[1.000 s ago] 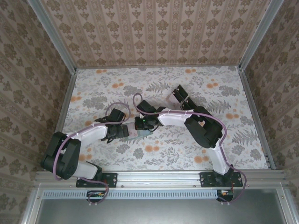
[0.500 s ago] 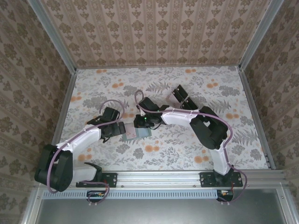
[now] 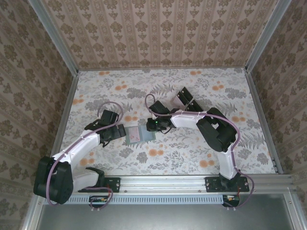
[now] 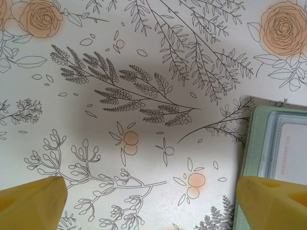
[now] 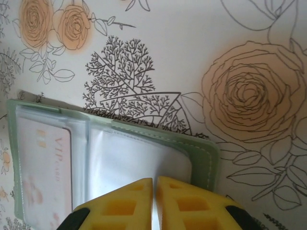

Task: Put the credit cards into the card holder
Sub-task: Move the card holder to the center of the table.

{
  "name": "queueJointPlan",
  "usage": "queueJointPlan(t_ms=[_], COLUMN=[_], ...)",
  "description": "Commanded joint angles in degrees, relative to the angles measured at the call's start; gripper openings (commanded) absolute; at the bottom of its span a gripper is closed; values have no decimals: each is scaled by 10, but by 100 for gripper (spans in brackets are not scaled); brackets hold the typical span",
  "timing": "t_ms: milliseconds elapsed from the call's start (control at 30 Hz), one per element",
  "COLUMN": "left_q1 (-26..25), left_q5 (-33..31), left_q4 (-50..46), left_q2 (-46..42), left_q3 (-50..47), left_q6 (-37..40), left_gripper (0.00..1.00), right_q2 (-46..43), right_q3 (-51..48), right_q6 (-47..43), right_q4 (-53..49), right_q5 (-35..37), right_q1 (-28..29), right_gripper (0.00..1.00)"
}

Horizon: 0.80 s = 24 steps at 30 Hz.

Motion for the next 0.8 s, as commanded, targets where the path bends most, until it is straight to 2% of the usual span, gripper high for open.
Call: queueJointPlan(t_ms=[0, 333, 500, 567, 767], left_q1=[4, 3, 0, -2, -18], left_q5=[10, 38, 48, 55, 63], left_q4=[-14, 7, 14, 22, 34], left_q2=[-9, -3, -3, -8, -19], left_q3=[14, 8, 6, 2, -3], left_q6=[8, 17, 17, 17, 13], left_gripper=[100, 100, 100, 100, 100], right_q2=[-13, -58, -90, -103, -109], right_q3=[-40, -110, -89, -71, -23], right_q6=[-6, 26, 10, -2, -32], right_q4=[-29, 14, 15, -7, -77], right_q5=[33, 26, 11, 14, 30], right_q1=[2, 7, 8, 7, 8], right_gripper=[14, 14, 25, 32, 41])
